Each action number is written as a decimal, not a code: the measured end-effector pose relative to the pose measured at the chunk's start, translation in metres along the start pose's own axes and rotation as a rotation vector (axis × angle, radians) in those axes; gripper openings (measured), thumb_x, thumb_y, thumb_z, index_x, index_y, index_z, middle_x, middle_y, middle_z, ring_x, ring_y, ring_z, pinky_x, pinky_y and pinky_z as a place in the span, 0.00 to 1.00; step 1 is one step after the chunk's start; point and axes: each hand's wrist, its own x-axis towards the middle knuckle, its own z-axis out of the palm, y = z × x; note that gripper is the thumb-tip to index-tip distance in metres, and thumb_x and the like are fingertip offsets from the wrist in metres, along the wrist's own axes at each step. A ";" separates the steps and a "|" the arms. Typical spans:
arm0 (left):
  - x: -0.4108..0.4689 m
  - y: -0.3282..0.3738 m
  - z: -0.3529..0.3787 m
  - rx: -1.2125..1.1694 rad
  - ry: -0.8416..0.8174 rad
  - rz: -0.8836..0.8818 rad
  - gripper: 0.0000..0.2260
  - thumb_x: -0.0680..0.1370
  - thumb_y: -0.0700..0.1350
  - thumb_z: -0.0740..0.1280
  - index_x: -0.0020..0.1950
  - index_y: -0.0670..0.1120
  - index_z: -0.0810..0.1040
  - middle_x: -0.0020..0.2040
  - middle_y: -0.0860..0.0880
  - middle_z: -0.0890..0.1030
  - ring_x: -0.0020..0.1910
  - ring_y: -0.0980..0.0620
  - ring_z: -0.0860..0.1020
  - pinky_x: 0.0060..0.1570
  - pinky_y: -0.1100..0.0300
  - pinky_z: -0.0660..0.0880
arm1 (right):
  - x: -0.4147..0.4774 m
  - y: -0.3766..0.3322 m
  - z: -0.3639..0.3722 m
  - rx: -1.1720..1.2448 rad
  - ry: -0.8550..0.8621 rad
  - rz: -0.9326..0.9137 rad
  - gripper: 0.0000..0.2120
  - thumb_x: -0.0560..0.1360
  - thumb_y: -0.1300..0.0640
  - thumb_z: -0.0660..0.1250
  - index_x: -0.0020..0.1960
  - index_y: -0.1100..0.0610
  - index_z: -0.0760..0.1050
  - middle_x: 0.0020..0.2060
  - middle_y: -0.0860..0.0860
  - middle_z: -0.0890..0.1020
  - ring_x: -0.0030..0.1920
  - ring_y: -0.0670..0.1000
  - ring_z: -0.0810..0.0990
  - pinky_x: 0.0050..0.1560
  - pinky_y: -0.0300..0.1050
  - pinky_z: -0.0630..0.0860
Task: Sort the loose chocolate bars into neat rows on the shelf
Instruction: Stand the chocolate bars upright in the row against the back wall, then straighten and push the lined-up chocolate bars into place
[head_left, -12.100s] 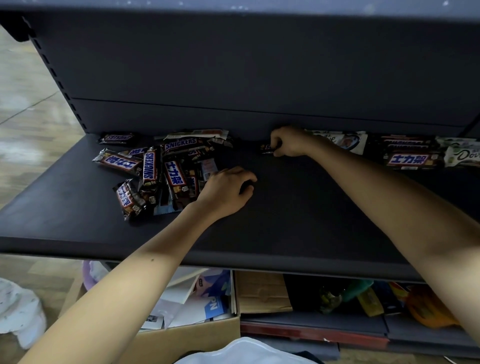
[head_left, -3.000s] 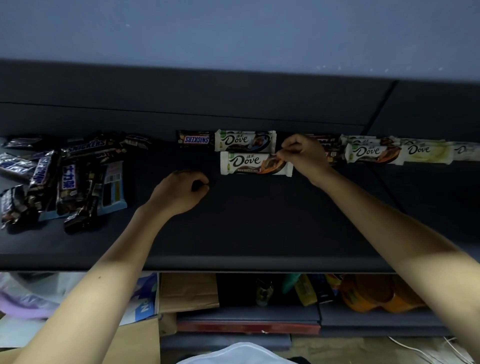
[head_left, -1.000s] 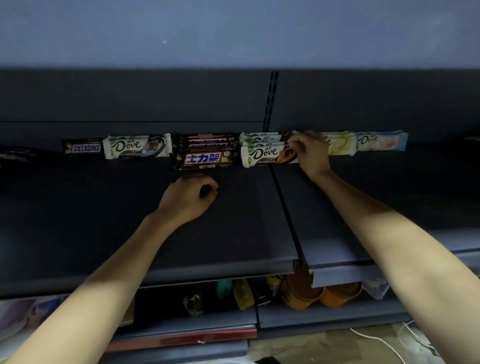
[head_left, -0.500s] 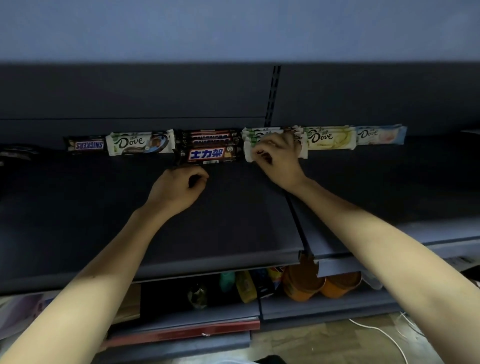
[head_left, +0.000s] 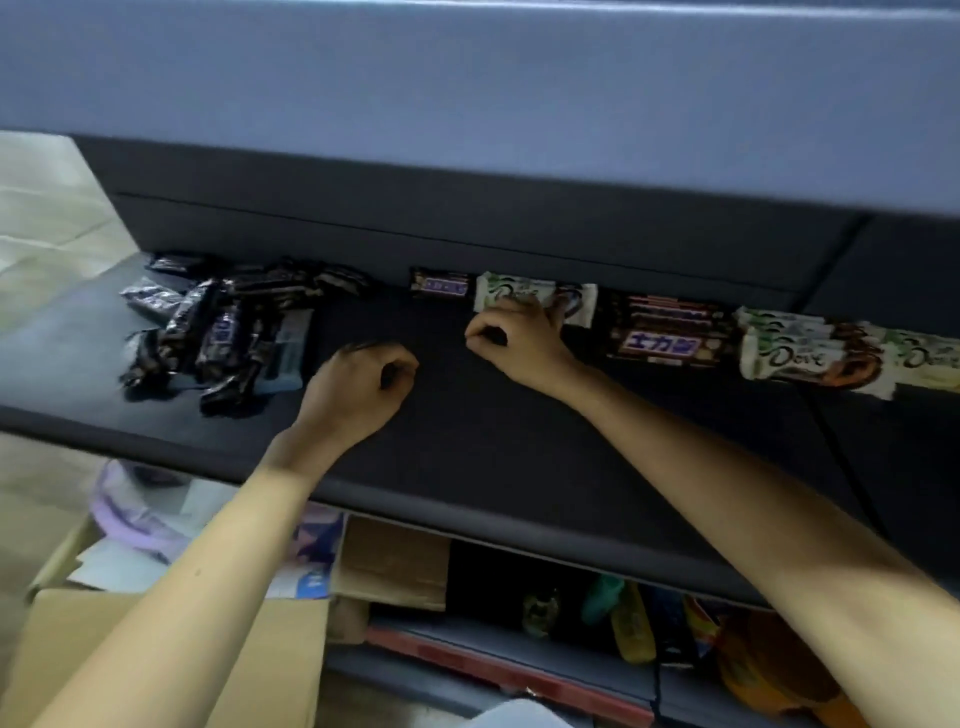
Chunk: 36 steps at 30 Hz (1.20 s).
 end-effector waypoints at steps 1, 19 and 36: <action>-0.004 -0.015 -0.008 0.008 0.013 -0.020 0.08 0.78 0.45 0.62 0.53 0.51 0.79 0.55 0.53 0.80 0.51 0.52 0.78 0.48 0.58 0.74 | 0.011 -0.015 0.011 0.017 -0.021 -0.009 0.07 0.76 0.50 0.64 0.50 0.50 0.79 0.53 0.47 0.77 0.62 0.51 0.69 0.56 0.47 0.55; -0.034 -0.150 -0.049 -0.077 0.154 0.077 0.08 0.73 0.41 0.64 0.47 0.44 0.82 0.47 0.49 0.83 0.49 0.49 0.81 0.49 0.61 0.74 | 0.109 -0.169 0.128 -0.050 -0.275 0.292 0.31 0.74 0.39 0.63 0.72 0.50 0.59 0.70 0.54 0.64 0.71 0.61 0.56 0.66 0.58 0.58; -0.027 -0.145 -0.068 -0.230 0.078 0.054 0.08 0.76 0.39 0.64 0.50 0.45 0.82 0.43 0.58 0.78 0.43 0.62 0.74 0.42 0.84 0.62 | 0.091 -0.153 0.102 0.881 -0.002 0.680 0.24 0.71 0.61 0.72 0.65 0.55 0.70 0.59 0.55 0.76 0.48 0.51 0.78 0.39 0.41 0.75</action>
